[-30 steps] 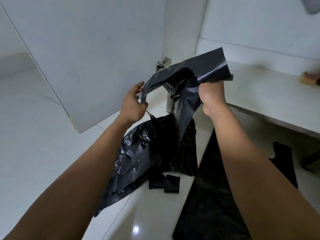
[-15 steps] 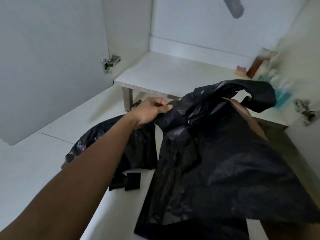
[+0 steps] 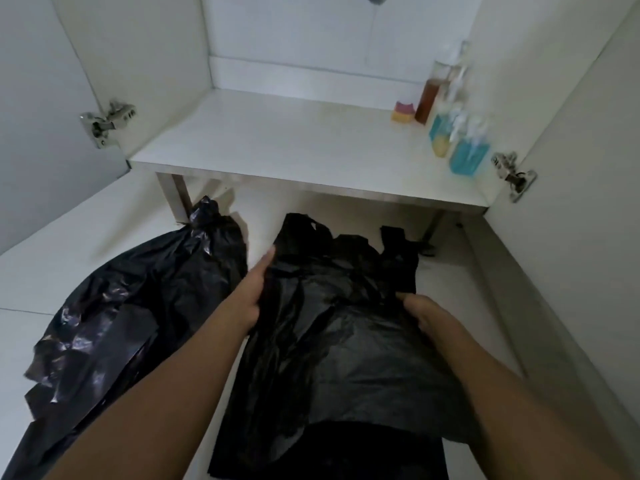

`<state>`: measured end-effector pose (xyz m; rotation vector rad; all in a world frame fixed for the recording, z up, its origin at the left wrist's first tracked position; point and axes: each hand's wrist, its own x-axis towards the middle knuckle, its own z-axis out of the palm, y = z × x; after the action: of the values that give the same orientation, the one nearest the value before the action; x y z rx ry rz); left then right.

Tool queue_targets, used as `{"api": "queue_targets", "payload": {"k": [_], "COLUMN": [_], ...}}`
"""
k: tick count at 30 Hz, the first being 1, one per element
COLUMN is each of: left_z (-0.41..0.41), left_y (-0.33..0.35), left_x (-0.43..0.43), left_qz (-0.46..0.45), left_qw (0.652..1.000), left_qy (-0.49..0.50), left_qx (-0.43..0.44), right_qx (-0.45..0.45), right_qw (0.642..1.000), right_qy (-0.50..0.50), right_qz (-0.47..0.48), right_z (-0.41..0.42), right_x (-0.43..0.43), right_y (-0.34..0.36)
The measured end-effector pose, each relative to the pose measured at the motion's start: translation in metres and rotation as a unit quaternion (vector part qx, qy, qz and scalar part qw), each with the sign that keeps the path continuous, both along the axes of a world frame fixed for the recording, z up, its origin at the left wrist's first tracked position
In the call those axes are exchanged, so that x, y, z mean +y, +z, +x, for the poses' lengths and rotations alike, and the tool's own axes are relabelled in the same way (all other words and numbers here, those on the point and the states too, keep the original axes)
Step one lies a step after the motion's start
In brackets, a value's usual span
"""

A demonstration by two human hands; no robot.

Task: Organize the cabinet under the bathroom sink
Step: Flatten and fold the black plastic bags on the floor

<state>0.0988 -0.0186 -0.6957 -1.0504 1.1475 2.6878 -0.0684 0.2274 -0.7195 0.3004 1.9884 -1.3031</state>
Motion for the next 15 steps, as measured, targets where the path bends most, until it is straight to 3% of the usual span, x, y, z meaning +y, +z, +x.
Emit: {"api": "queue_targets", "payload": {"k": [2,4,10,13,15], "left_z": [-0.002,-0.005,-0.008,-0.006,-0.005], "left_y": [-0.006,-0.017,-0.037,-0.047,-0.050], "left_x": [-0.002,-0.008,-0.016,-0.011,-0.008], "left_qz": [-0.078,-0.156,-0.317,-0.381,-0.398], "left_qw": [0.993,0.978,0.933,0.911,0.907], "left_qy": [-0.048,-0.023,-0.026,-0.058,-0.068], "left_qx": [-0.070,-0.133,-0.171,-0.146,-0.118], "right_qx": [0.003,0.064,0.229,0.369,0.448], "right_qw": [1.000,0.997,0.961,0.909,0.866], "right_qy": [-0.022,-0.031,-0.004,0.030,0.112], "right_qz": [0.020,0.039,0.153,0.192,0.191], "right_z": [-0.001,-0.002,-0.003,0.012,0.026], "right_x": [-0.009,-0.009,-0.003,-0.004,-0.007], "right_y": [-0.006,-0.010,-0.013,-0.015,-0.024]}}
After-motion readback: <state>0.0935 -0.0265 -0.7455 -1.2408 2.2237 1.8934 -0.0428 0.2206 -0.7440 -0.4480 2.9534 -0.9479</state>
